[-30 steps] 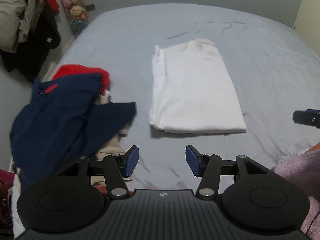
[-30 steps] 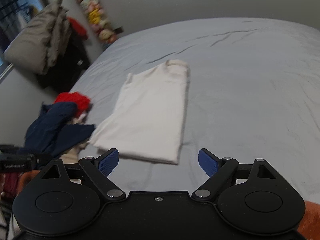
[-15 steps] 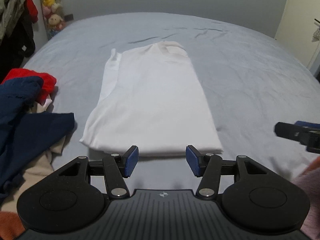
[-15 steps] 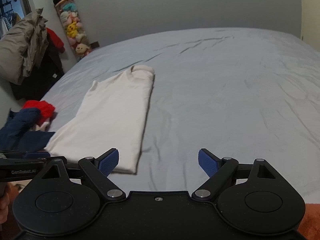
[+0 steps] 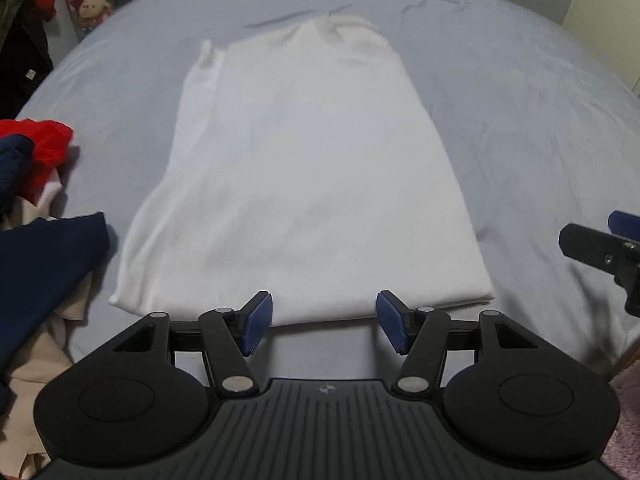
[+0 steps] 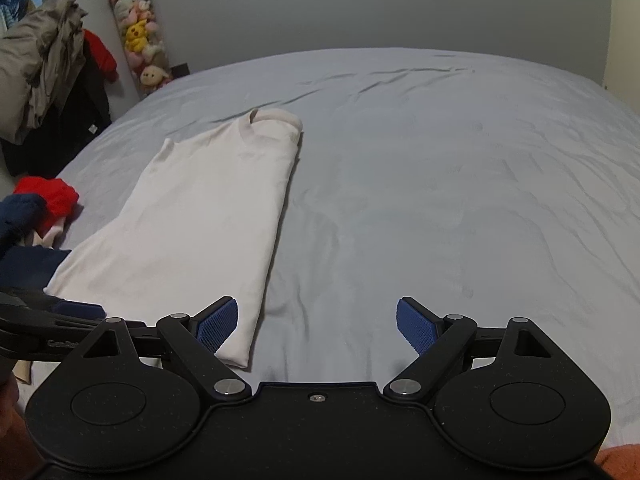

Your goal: Fold clothes

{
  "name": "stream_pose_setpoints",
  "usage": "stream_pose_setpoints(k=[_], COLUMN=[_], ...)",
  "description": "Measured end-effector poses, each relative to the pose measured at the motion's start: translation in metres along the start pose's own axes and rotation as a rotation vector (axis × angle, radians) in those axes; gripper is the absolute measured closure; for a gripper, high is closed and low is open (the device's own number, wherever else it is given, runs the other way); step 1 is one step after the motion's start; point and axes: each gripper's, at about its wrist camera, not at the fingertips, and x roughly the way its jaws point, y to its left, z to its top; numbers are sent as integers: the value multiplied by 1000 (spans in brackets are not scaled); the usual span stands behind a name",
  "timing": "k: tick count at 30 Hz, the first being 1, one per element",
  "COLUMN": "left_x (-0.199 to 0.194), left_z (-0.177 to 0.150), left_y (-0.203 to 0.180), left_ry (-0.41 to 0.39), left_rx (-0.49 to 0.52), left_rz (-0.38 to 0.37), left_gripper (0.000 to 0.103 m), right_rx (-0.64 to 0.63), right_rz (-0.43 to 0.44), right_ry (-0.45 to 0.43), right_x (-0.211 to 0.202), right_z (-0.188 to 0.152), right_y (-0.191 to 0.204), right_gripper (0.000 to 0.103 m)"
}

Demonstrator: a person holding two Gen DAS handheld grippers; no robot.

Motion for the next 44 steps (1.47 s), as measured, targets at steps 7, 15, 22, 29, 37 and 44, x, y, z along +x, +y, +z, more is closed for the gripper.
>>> stream_pose_setpoints(k=[7,15,22,29,37,44], left_x=[7,5,7,4,-1,-2], left_z=[-3,-4,-2,-2,-4,-4], left_y=[2,3,4,4,1,2], left_ry=[8,3,-4,-9,-34,-45], left_rx=[-11,-4,5,-1,1,0], left_rz=[-27,-28,-21,-13,25,28], left_gripper=[36,36,36,36,31,31], right_rx=[24,-14,-3,-5,-3,-3], right_rz=[8,19,21,19,17,17], right_ry=[3,44,48,51,51,51], right_x=[8,17,17,17,17,16], right_z=[-1,-1,-2,-2,-2,-3], right_y=[-2,4,3,4,4,3], right_gripper=[18,18,18,18,18,18])
